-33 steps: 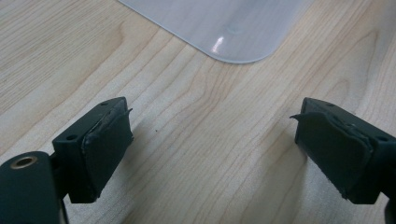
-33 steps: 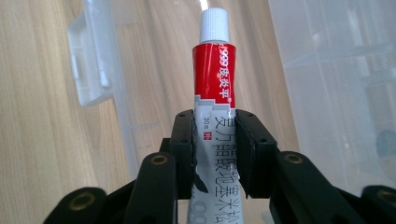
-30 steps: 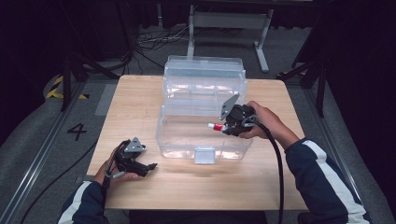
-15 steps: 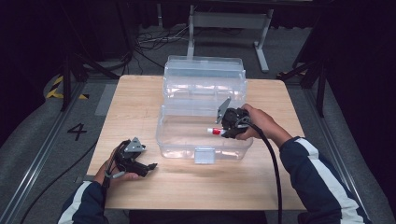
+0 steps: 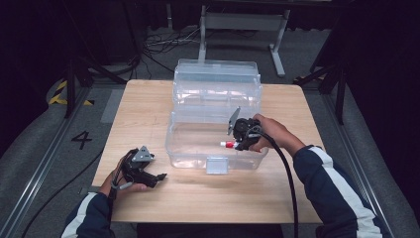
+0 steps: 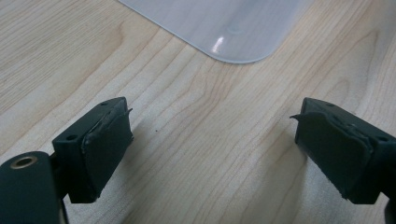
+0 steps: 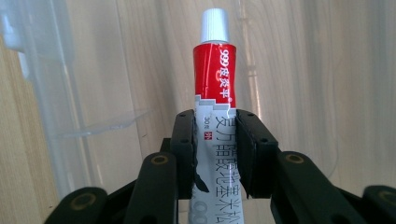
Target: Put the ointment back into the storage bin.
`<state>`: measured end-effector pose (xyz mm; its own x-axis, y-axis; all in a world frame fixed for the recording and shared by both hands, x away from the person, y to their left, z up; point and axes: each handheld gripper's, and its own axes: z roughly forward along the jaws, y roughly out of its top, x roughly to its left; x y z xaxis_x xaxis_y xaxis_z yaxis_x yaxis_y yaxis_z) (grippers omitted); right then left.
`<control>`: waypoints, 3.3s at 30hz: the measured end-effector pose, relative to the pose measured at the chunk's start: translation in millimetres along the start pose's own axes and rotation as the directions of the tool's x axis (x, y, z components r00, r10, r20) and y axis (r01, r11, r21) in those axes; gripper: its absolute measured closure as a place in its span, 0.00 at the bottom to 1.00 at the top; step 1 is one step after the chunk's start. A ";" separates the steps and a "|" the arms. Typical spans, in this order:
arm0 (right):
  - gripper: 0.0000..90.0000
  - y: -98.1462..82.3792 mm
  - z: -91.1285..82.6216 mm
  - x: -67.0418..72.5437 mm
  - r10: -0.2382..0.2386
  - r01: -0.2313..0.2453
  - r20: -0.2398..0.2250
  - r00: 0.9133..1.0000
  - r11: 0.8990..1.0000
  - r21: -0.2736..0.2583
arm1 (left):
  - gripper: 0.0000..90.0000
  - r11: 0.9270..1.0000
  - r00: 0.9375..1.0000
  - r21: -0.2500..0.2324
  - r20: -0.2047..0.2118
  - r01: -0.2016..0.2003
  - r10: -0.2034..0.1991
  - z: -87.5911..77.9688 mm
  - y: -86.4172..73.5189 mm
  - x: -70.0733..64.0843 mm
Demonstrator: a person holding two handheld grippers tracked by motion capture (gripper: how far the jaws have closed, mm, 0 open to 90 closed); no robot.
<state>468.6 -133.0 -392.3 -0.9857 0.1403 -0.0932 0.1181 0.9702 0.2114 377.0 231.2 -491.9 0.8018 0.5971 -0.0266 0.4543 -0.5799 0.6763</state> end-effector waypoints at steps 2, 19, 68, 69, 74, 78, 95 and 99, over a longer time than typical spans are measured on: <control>0.78 -0.4 0.4 -0.7 0.004 -0.004 -0.003 1.000 1.000 0.003 | 0.12 1.000 1.000 0.000 0.003 0.003 -0.003 0.1 0.0 -0.1; 0.78 -3.1 7.4 4.1 -0.029 0.032 -0.061 0.998 0.999 0.042 | 0.12 1.000 1.000 0.000 0.000 0.000 0.000 0.0 0.0 0.0; 0.66 -69.0 -46.8 20.4 0.125 -0.102 0.050 0.991 0.939 -0.328 | 0.12 1.000 1.000 0.002 0.000 0.000 0.000 0.1 0.3 0.1; 0.66 -71.6 -48.0 21.4 0.129 -0.102 0.059 0.990 0.935 -0.339 | 0.12 1.000 1.000 0.002 0.000 0.000 0.000 0.1 0.3 0.1; 0.66 -82.1 -54.1 24.9 0.143 -0.105 0.070 0.987 0.917 -0.384 | 0.12 1.000 1.000 0.003 -0.001 0.002 -0.002 0.2 0.5 -0.1; 0.64 -90.5 -57.2 26.5 0.160 -0.107 0.089 0.983 0.896 -0.431 | 0.13 0.999 1.000 0.037 -0.010 0.010 -0.010 -0.8 4.6 -1.8; 0.53 -108.2 -75.6 26.0 0.247 -0.085 0.195 0.949 0.799 -0.596 | 0.22 0.994 0.996 -0.097 -0.079 -0.043 0.036 -41.8 27.2 -27.9; 0.51 -109.0 -78.2 23.3 0.286 -0.095 0.210 0.935 0.773 -0.627 | 0.22 0.988 0.995 -0.143 -0.091 -0.059 0.046 -53.1 33.9 -34.1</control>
<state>423.4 -250.9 -341.5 -0.8627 0.4498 -0.2311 0.1101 0.6130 0.7824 344.4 220.6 -428.9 0.7833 0.6176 0.0714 0.3463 -0.5287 0.7749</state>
